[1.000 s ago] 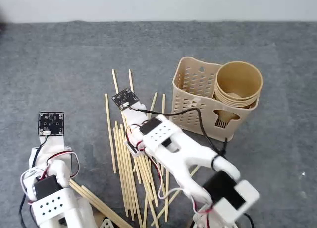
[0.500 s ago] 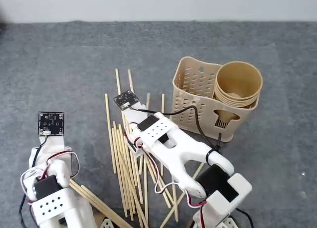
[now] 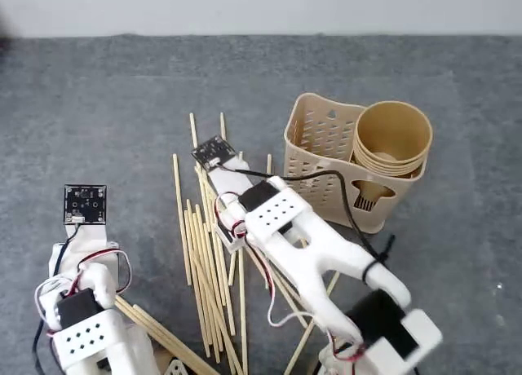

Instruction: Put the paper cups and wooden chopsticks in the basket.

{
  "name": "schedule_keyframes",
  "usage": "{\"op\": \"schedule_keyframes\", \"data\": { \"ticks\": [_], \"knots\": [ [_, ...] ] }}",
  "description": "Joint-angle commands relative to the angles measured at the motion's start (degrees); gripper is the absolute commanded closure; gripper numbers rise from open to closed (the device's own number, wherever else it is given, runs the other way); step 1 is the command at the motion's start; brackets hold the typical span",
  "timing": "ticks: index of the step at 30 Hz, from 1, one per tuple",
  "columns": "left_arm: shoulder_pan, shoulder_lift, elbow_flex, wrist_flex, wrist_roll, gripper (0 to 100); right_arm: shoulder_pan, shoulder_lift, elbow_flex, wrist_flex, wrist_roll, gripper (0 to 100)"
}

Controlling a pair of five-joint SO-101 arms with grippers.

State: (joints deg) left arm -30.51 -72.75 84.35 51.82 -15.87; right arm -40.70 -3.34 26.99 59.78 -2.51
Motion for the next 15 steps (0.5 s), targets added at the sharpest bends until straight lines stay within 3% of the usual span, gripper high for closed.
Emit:
{"op": "schedule_keyframes", "data": {
  "ticks": [1,15],
  "knots": [
    [-0.3,-0.5,-0.5,-1.4,-0.5,97,0.5,-8.0,-1.7,1.1,2.7,98.9],
    [-0.3,-0.5,-0.5,-1.4,-0.5,97,0.5,-15.1,-6.2,0.3,4.1,98.9]
  ]
}}
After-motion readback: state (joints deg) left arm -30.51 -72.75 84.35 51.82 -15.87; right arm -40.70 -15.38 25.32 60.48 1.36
